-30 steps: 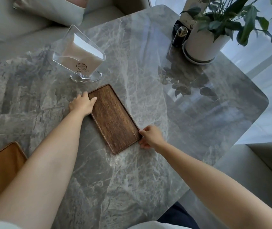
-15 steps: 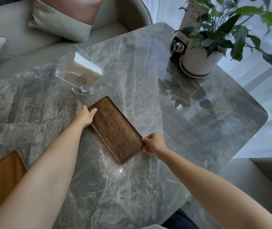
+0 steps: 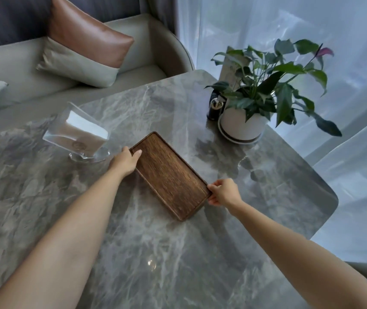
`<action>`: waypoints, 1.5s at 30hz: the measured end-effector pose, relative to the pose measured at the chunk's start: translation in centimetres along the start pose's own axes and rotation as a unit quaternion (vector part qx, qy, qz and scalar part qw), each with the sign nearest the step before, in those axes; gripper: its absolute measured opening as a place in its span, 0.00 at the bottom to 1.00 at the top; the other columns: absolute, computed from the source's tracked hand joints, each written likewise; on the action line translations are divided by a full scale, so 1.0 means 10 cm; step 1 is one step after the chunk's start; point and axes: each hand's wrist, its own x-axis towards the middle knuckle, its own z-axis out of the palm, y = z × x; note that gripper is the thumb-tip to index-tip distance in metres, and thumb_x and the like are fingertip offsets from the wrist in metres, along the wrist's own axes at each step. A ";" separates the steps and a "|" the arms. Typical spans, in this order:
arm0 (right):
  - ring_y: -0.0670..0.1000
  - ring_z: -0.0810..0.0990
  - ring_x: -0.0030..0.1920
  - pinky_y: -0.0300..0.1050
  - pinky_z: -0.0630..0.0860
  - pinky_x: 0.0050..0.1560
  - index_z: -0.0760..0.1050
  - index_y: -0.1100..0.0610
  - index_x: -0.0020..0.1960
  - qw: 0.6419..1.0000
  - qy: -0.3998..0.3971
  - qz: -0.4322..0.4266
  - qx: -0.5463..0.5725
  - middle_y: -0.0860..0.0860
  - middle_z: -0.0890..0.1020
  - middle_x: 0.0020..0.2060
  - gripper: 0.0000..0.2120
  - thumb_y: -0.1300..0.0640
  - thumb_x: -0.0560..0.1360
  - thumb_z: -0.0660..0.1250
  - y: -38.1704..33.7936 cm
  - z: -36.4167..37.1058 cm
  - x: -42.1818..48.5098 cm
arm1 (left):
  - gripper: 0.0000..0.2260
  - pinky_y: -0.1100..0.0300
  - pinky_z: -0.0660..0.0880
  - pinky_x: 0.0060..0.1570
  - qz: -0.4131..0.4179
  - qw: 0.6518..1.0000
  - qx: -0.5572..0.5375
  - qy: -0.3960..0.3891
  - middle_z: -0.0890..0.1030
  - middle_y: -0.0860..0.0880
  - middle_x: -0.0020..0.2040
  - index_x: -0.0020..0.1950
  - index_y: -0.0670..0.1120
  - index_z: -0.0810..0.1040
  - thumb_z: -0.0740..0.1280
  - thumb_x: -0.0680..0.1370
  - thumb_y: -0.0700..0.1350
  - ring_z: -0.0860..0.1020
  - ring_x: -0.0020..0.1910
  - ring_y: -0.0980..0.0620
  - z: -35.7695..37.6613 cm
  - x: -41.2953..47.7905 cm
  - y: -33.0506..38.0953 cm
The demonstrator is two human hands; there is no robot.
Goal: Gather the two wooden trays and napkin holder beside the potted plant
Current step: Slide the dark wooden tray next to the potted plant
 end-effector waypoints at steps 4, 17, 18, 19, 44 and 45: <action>0.45 0.76 0.18 0.36 0.77 0.21 0.73 0.58 0.33 1.000 0.021 0.003 -0.009 0.55 0.78 0.23 0.13 0.62 0.76 0.62 0.06 -0.39 0.25 | 0.26 0.46 0.69 0.61 0.009 1.000 0.009 -0.017 0.71 0.33 0.66 0.67 0.36 0.62 0.53 0.79 0.56 0.70 0.64 0.35 0.20 0.11 0.44; 0.47 0.76 0.19 0.39 0.76 0.23 0.73 0.63 0.40 0.998 0.030 0.048 0.012 0.56 0.77 0.24 0.08 0.63 0.77 0.61 0.19 -0.97 0.85 | 0.24 0.47 0.69 0.61 0.040 0.998 0.042 -0.038 0.72 0.31 0.64 0.64 0.36 0.67 0.53 0.80 0.55 0.71 0.63 0.33 0.72 0.71 1.28; 0.47 0.76 0.19 0.39 0.76 0.23 0.72 0.62 0.39 0.998 0.029 0.049 0.015 0.56 0.77 0.24 0.09 0.63 0.77 0.61 0.18 -0.98 0.89 | 0.24 0.47 0.69 0.61 0.041 0.997 0.045 -0.036 0.72 0.31 0.64 0.63 0.35 0.67 0.53 0.80 0.55 0.71 0.63 0.33 0.73 0.75 1.31; 0.47 0.75 0.19 0.39 0.76 0.23 0.71 0.60 0.37 0.998 0.028 0.050 0.017 0.56 0.76 0.23 0.10 0.63 0.77 0.60 0.16 -0.99 0.93 | 0.24 0.47 0.68 0.61 0.041 0.997 0.047 -0.035 0.72 0.30 0.64 0.63 0.35 0.67 0.53 0.80 0.55 0.71 0.64 0.33 0.74 0.79 1.33; 0.60 0.78 0.53 0.47 0.72 0.47 0.69 0.62 0.60 0.981 0.108 -0.021 -0.158 0.62 0.79 0.55 0.14 0.55 0.78 0.59 0.08 -0.99 0.93 | 0.23 0.43 0.62 0.66 0.106 0.993 0.055 0.014 0.65 0.32 0.68 0.68 0.39 0.62 0.55 0.79 0.53 0.63 0.68 0.35 0.76 0.68 1.36; 0.61 0.76 0.56 0.48 0.70 0.48 0.67 0.62 0.63 0.976 0.115 -0.037 -0.184 0.61 0.78 0.57 0.17 0.54 0.78 0.58 0.06 -0.97 0.88 | 0.22 0.42 0.64 0.65 0.115 0.990 0.074 0.030 0.66 0.33 0.67 0.68 0.40 0.63 0.55 0.79 0.53 0.64 0.67 0.35 0.74 0.62 1.31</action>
